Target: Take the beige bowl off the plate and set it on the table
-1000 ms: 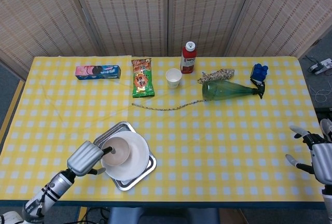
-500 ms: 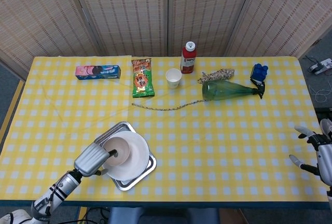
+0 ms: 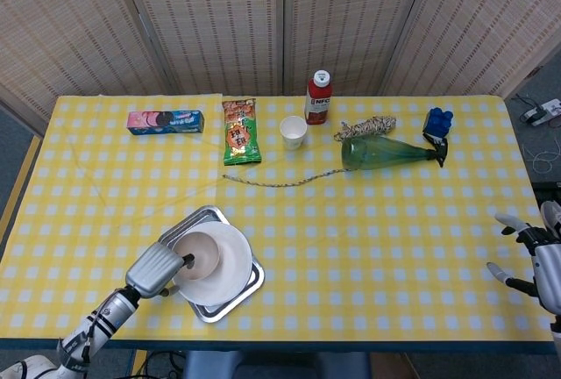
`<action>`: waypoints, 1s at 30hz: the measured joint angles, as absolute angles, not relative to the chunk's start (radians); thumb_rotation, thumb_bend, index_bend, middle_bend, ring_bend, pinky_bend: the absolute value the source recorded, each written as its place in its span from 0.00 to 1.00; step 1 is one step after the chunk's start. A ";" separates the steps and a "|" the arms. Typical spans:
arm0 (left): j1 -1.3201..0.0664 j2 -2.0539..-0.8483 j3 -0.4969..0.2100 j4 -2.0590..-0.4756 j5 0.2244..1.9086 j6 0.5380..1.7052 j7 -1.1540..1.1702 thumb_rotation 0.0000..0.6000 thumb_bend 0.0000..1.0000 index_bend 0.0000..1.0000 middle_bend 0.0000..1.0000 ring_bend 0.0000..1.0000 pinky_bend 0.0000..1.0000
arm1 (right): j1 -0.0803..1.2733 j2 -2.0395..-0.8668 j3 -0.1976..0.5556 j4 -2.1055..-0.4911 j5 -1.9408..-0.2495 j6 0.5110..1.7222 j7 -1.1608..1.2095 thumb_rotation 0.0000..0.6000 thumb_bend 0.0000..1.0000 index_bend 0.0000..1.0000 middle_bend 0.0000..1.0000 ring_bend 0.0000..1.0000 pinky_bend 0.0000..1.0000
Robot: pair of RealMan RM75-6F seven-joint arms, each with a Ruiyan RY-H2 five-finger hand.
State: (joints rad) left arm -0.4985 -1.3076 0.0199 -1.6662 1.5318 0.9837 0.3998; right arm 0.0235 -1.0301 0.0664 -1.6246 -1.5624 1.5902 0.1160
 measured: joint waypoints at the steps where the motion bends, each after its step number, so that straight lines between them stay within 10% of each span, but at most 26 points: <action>1: -0.499 -1.309 0.020 -1.665 1.529 0.983 0.400 1.00 0.25 0.57 1.00 1.00 1.00 | 0.024 -1.030 0.066 -1.625 -1.563 1.589 0.115 1.00 0.04 0.25 0.41 0.43 0.62; 30: -0.512 -1.350 0.046 -1.607 1.527 1.005 0.359 1.00 0.36 0.75 1.00 1.00 1.00 | 0.025 -1.032 0.069 -1.624 -1.561 1.584 0.116 1.00 0.04 0.25 0.41 0.43 0.62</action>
